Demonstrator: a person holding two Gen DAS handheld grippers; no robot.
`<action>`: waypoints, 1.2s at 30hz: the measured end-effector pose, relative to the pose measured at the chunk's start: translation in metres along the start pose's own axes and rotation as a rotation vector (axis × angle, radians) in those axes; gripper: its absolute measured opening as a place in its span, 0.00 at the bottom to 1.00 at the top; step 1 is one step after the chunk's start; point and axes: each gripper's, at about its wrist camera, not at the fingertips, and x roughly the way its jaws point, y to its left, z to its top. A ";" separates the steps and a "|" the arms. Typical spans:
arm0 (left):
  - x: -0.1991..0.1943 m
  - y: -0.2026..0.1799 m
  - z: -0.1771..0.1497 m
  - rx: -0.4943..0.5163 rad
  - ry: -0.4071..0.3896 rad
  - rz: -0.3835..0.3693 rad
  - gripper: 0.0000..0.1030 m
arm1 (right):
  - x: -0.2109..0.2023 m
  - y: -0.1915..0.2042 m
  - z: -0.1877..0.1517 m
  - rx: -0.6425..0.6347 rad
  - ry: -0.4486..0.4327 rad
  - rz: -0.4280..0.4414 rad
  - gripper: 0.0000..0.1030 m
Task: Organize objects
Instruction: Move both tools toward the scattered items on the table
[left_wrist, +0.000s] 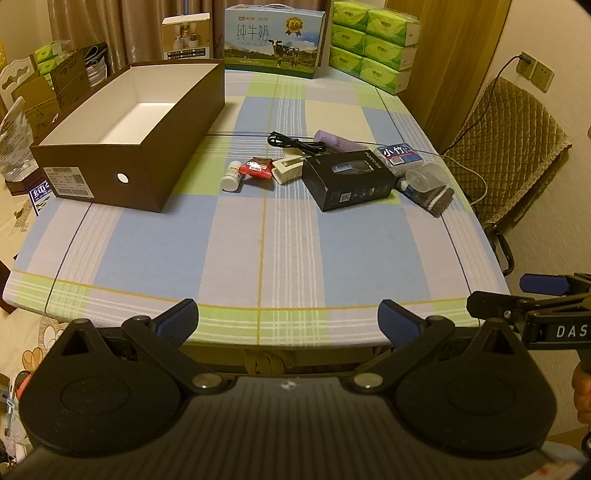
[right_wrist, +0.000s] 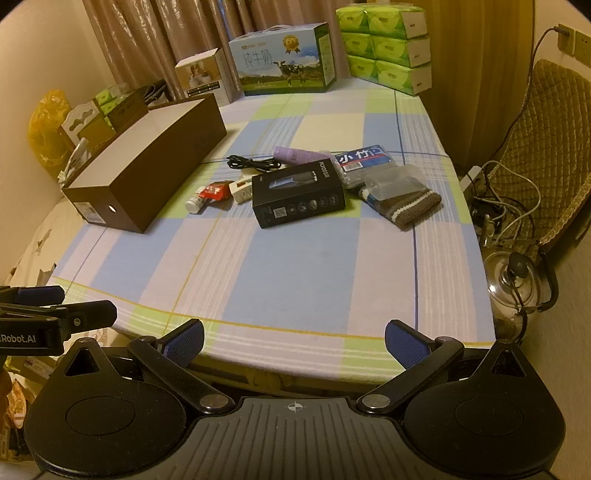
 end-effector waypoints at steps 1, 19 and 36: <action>0.000 0.000 0.000 0.000 0.001 0.000 0.99 | 0.000 0.000 0.000 0.000 0.000 0.000 0.98; 0.007 0.011 0.015 0.005 0.018 -0.009 0.99 | 0.011 0.006 0.011 0.001 0.013 -0.004 0.98; 0.031 0.030 0.052 0.042 0.035 -0.025 0.99 | 0.036 0.014 0.042 0.043 0.021 -0.015 0.98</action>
